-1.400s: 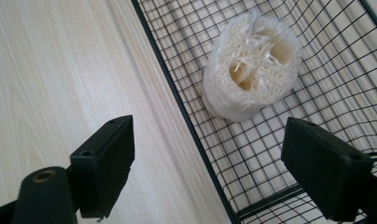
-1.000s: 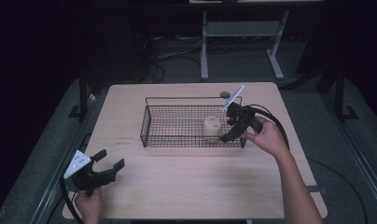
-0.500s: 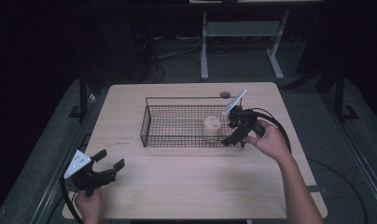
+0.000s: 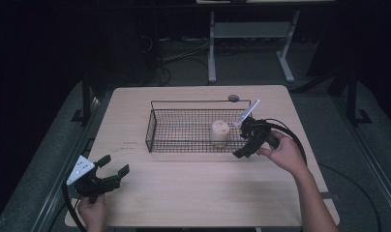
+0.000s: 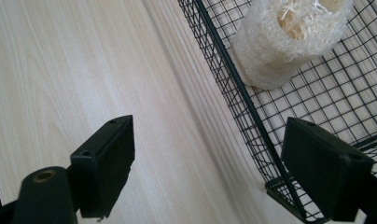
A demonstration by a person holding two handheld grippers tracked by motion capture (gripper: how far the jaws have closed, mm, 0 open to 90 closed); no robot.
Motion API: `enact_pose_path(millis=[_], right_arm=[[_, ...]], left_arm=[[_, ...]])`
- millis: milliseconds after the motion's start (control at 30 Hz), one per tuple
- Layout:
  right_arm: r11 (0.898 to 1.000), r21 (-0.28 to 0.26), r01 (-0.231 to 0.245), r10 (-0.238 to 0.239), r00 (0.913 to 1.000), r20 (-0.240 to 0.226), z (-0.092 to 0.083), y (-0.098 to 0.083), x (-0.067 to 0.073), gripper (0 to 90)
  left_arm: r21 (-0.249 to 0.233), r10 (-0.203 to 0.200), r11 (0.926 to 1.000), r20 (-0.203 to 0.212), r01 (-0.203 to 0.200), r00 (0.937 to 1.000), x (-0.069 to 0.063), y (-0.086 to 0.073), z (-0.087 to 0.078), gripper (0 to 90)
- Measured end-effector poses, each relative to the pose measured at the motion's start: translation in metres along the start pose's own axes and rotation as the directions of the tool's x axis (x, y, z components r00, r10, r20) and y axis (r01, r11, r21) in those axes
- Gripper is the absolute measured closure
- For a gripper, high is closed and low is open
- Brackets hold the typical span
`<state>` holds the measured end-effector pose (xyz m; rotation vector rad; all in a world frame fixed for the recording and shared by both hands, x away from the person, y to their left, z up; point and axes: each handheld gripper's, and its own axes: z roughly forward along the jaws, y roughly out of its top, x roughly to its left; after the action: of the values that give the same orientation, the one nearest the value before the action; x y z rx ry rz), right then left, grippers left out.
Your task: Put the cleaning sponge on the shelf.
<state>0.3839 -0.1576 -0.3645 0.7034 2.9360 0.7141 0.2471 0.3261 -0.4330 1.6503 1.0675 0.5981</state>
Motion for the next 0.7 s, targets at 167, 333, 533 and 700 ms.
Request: enact_pose_path(millis=[167, 333, 533, 700], right_arm=[[1.0, -0.011, -0.001, 0.001, 1.0, -0.005, 0.0, -0.006, 0.003, 16.8], [1.0, -0.01, 0.014, -0.014, 0.9999, -0.006, 0.002, -0.01, 0.008, 16.8], [1.0, -0.009, 0.012, -0.012, 0.9999, -0.006, 0.003, -0.017, 0.012, 16.8], [1.0, -0.016, 0.01, -0.01, 0.9999, -0.006, 0.003, -0.023, 0.015, 16.8]], left_arm=[[-0.001, 0.0, 1.0, 0.0, 0.0, 1.0, 0.0, 0.0, 0.0, 13.8], [-0.001, 0.002, 1.0, -0.001, -0.002, 1.0, 0.0, 0.0, 0.0, 13.8], [0.0, 0.004, 1.0, -0.001, -0.004, 1.0, -0.001, 0.0, 0.0, 13.8], [-0.001, 0.001, 1.0, -0.001, -0.001, 1.0, 0.0, 0.0, 0.0, 13.8]])
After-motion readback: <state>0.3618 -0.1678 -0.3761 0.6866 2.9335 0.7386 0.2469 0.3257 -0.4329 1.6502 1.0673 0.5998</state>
